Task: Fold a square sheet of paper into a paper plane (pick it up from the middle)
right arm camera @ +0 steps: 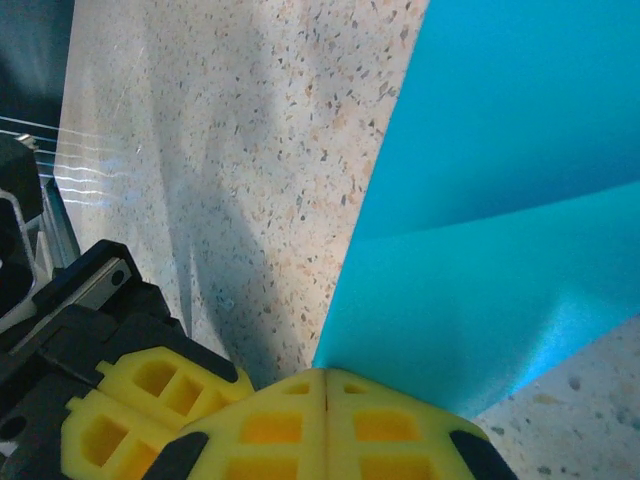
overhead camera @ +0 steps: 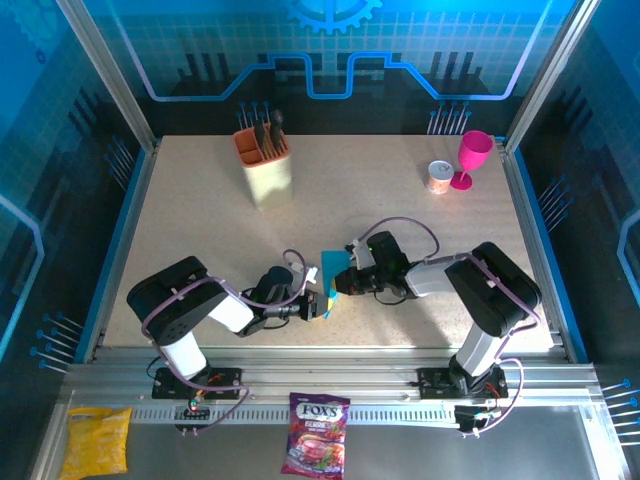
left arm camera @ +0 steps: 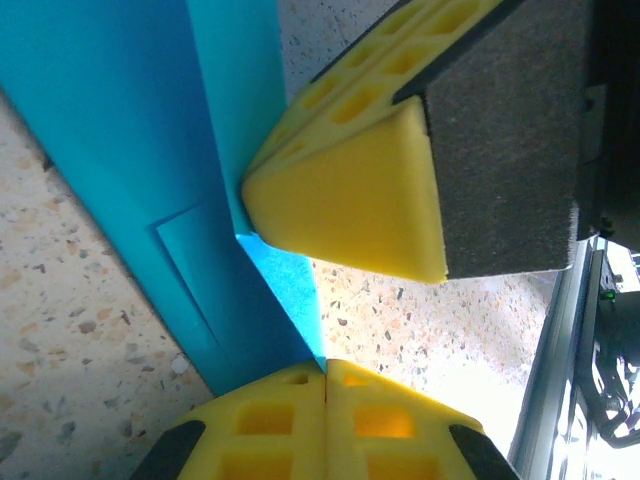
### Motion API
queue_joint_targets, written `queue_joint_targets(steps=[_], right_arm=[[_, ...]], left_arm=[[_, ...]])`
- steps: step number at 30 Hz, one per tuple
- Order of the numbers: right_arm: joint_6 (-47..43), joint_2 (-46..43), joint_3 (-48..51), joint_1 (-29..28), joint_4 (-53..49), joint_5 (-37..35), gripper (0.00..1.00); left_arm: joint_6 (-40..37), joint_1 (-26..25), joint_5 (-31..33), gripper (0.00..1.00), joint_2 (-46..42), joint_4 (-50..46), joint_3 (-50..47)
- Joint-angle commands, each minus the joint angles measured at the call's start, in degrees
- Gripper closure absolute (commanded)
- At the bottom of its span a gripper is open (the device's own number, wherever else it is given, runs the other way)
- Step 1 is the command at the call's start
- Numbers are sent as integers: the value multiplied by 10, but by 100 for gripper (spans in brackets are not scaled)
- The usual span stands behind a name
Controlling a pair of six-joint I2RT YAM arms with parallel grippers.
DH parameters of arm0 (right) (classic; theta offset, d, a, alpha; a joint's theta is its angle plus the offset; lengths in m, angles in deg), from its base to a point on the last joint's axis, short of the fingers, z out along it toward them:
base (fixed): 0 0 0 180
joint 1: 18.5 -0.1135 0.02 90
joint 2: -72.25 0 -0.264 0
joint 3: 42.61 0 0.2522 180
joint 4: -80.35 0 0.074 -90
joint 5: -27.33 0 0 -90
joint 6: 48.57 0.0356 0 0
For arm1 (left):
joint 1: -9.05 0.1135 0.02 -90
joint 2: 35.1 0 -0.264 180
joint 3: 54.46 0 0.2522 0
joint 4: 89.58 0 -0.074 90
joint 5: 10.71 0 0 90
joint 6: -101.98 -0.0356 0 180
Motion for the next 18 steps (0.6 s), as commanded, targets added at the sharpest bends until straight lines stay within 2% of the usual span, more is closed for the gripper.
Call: queue_joint_targets(steps=[1, 9, 18], right_arm=[[0, 18, -15, -2, 8, 2, 100], [3, 29, -27, -5, 1, 4, 100], [17, -63, -13, 32, -17, 11, 97]], left_arm=[[0, 8, 11, 100, 20, -28, -10], [0, 9, 10, 100, 20, -26, -11], [6, 9, 11, 100, 25, -14, -18]])
